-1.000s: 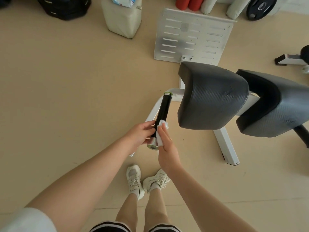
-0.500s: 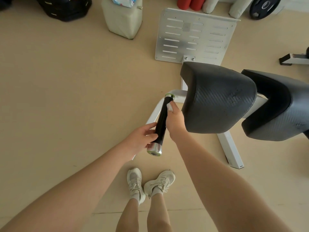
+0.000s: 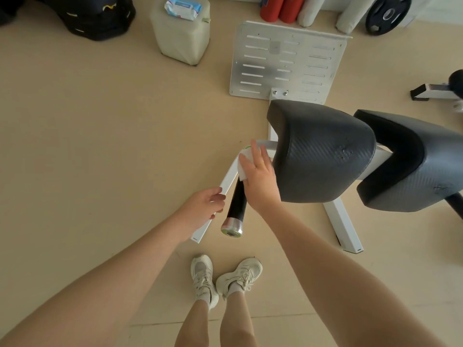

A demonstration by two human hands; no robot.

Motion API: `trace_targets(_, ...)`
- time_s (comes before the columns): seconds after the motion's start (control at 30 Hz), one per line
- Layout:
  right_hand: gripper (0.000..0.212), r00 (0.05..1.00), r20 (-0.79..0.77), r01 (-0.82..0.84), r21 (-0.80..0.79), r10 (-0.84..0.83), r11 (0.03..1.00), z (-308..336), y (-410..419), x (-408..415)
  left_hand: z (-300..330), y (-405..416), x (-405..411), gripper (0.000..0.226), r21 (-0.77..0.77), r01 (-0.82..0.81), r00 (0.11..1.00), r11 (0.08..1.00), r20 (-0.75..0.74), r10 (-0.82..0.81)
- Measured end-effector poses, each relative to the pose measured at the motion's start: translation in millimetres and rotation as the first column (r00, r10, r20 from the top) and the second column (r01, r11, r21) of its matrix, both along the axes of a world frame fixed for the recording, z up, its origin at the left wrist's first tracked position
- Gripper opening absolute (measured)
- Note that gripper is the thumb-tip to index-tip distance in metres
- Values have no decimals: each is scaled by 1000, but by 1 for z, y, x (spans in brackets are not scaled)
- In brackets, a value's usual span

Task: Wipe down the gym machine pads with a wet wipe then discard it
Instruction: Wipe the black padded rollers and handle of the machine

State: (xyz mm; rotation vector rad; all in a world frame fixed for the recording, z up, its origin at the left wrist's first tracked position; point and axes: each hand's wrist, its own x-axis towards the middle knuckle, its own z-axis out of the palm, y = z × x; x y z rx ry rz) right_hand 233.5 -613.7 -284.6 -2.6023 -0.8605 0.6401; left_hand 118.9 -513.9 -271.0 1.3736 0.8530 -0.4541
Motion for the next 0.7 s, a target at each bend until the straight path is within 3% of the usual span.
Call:
trace_targets(0.1,40,986,-126,-118,-32,113,993,-15,2,-2,-4,5,-8,43,-12,-53,999,999,-13,53)
trace_targets(0.27,35,929,-338,-132,83,153,988,2,-19,-27,0,7,-12,43,-2,-84,995,996,-50,84)
trace_targets(0.4,40,852,-519,106,52,-64,993,33,-34,-50,20,3,-4,39,2,-47,999,999,-10,47)
trace_targets(0.5,40,878,-468,190,138,-105,972,53,-42,-58,37,1,3,41,31,-2,1000,1000,28,1)
trace_targets(0.57,39,853,-492,325,238,-175,915,69,-43,-58,49,0,7,42,23,56,996,998,74,-57)
trace_targets(0.7,36,607,-760,685,354,-231,637,97,-44,-37,69,-9,23,23,5,124,970,992,209,-122)
